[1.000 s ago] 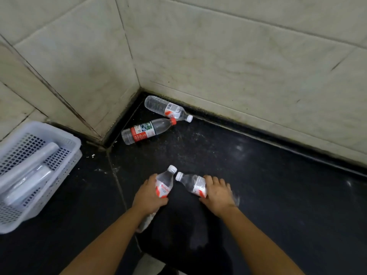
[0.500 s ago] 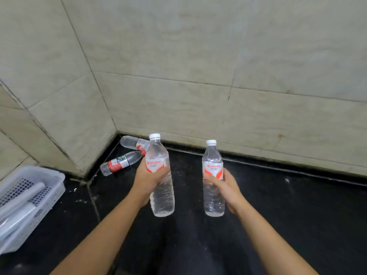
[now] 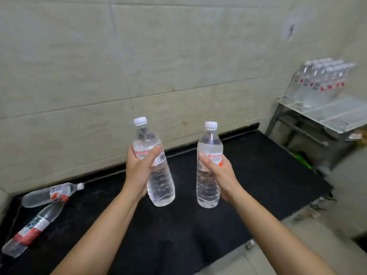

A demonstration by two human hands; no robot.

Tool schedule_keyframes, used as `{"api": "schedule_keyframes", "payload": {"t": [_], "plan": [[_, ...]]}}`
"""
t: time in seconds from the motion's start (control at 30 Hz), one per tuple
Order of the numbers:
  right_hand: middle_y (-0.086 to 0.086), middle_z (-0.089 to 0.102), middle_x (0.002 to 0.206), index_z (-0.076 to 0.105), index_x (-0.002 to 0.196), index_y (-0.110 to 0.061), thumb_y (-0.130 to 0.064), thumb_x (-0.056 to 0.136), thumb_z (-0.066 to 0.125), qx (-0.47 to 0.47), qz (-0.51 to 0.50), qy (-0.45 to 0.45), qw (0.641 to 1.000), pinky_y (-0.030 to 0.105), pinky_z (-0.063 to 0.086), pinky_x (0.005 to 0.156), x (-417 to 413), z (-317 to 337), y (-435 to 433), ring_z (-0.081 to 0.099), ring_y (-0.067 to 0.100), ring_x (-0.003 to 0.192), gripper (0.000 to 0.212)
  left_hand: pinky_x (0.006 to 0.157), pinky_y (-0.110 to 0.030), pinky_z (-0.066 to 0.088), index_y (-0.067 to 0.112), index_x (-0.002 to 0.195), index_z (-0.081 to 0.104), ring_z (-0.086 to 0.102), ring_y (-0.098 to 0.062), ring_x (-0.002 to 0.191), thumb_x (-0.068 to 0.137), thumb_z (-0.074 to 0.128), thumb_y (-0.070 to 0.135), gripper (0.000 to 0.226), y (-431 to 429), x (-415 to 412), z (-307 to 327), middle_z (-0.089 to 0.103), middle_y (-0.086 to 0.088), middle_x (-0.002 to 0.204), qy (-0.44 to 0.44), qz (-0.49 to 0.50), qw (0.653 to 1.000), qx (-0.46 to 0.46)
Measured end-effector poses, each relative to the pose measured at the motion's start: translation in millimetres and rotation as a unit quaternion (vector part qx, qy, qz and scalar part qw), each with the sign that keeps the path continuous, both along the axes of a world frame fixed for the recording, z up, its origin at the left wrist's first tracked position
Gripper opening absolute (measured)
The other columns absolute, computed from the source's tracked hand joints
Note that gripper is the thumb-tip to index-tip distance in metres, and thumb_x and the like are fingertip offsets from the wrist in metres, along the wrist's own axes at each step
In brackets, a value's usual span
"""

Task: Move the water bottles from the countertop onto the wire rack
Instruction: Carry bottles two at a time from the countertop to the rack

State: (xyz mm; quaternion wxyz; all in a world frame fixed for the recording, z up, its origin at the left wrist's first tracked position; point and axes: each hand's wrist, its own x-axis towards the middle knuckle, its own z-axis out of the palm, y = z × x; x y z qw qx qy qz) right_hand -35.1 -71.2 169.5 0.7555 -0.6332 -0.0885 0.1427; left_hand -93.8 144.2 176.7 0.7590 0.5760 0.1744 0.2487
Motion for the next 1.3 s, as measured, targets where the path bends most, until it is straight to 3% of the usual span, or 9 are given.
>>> {"api": "schedule_keyframes", "payload": {"t": [0.13,0.33,0.47,0.63,0.73,0.87,1.07,1.2,1.3], "plan": [[0.0,0.071,0.08,0.068,0.094,-0.018,-0.058,0.061,0.086,-0.014,-0.125,-0.027,0.992,0.037,0.057,0.072,-14,11,-78,0.068,0.018,0.075,0.054,0.072,-0.042,0.057,0.012,0.112,0.058,0.068,-0.022,0.076,0.057,0.085,0.037,0.066,-72,22,7,0.068,-0.007,0.091,-0.023,-0.088,0.996,-0.009],[0.003,0.074,0.088,0.07,0.104,-0.014,-0.059,0.062,0.083,-0.005,-0.256,-0.059,0.965,0.038,0.057,0.078,-31,30,-204,0.068,0.02,0.081,0.063,0.08,-0.053,0.058,0.015,0.108,0.063,0.07,-0.028,0.083,0.059,0.084,0.04,0.059,-198,42,23,0.072,-0.016,0.099,-0.043,-0.198,0.976,0.083],[0.003,0.074,0.087,0.07,0.099,-0.018,-0.058,0.059,0.084,0.022,-0.305,-0.059,0.95,0.043,0.056,0.084,-33,27,-292,0.07,0.023,0.083,0.058,0.074,-0.043,0.059,0.02,0.104,0.066,0.071,-0.023,0.08,0.061,0.082,0.039,0.05,-291,58,27,0.074,-0.006,0.091,-0.063,-0.251,0.958,0.12],[0.009,0.074,0.092,0.069,0.106,-0.012,-0.046,0.058,0.089,0.014,-0.332,-0.071,0.94,0.047,0.057,0.086,-23,16,-420,0.07,0.029,0.087,0.063,0.084,-0.057,0.057,0.015,0.11,0.067,0.071,-0.033,0.089,0.062,0.08,0.037,0.055,-420,88,25,0.074,-0.016,0.099,-0.061,-0.296,0.945,0.13],[0.007,0.075,0.093,0.068,0.109,-0.012,-0.05,0.057,0.088,-0.019,-0.351,-0.084,0.933,0.043,0.058,0.082,-15,17,-488,0.071,0.023,0.085,0.068,0.076,-0.04,0.06,0.024,0.102,0.07,0.071,-0.017,0.082,0.059,0.081,0.04,0.047,-484,103,28,0.076,-0.001,0.091,-0.069,-0.311,0.935,0.153],[0.006,0.074,0.093,0.067,0.111,-0.008,-0.042,0.063,0.088,-0.019,-0.375,-0.094,0.922,0.038,0.058,0.078,5,28,-550,0.07,0.02,0.083,0.063,0.068,-0.023,0.057,0.028,0.098,0.074,0.074,-0.01,0.08,0.058,0.082,0.04,0.042,-541,122,35,0.079,0.002,0.09,-0.066,-0.327,0.931,0.15],[-0.002,0.076,0.096,0.067,0.11,-0.016,-0.054,0.061,0.085,-0.021,-0.396,-0.123,0.91,0.029,0.058,0.08,63,34,-603,0.073,0.014,0.088,0.065,0.074,-0.03,0.06,0.036,0.095,0.077,0.075,-0.015,0.087,0.061,0.083,0.036,0.035,-596,178,39,0.08,0.001,0.096,-0.092,-0.311,0.935,0.143],[0.003,0.076,0.105,0.066,0.113,-0.017,-0.056,0.062,0.086,-0.05,-0.394,-0.13,0.909,0.041,0.058,0.09,117,27,-630,0.073,0.021,0.098,0.068,0.082,-0.036,0.061,0.032,0.105,0.067,0.074,-0.017,0.09,0.056,0.079,0.031,0.05,-630,231,31,0.077,0.003,0.099,-0.112,-0.27,0.945,0.148],[0.002,0.077,0.105,0.067,0.113,-0.02,-0.059,0.059,0.084,-0.048,-0.392,-0.121,0.911,0.038,0.058,0.089,169,25,-649,0.074,0.019,0.096,0.069,0.079,-0.034,0.059,0.029,0.107,0.061,0.073,-0.012,0.087,0.056,0.075,0.029,0.053,-652,283,26,0.076,0.007,0.095,-0.113,-0.241,0.958,0.111]]}}
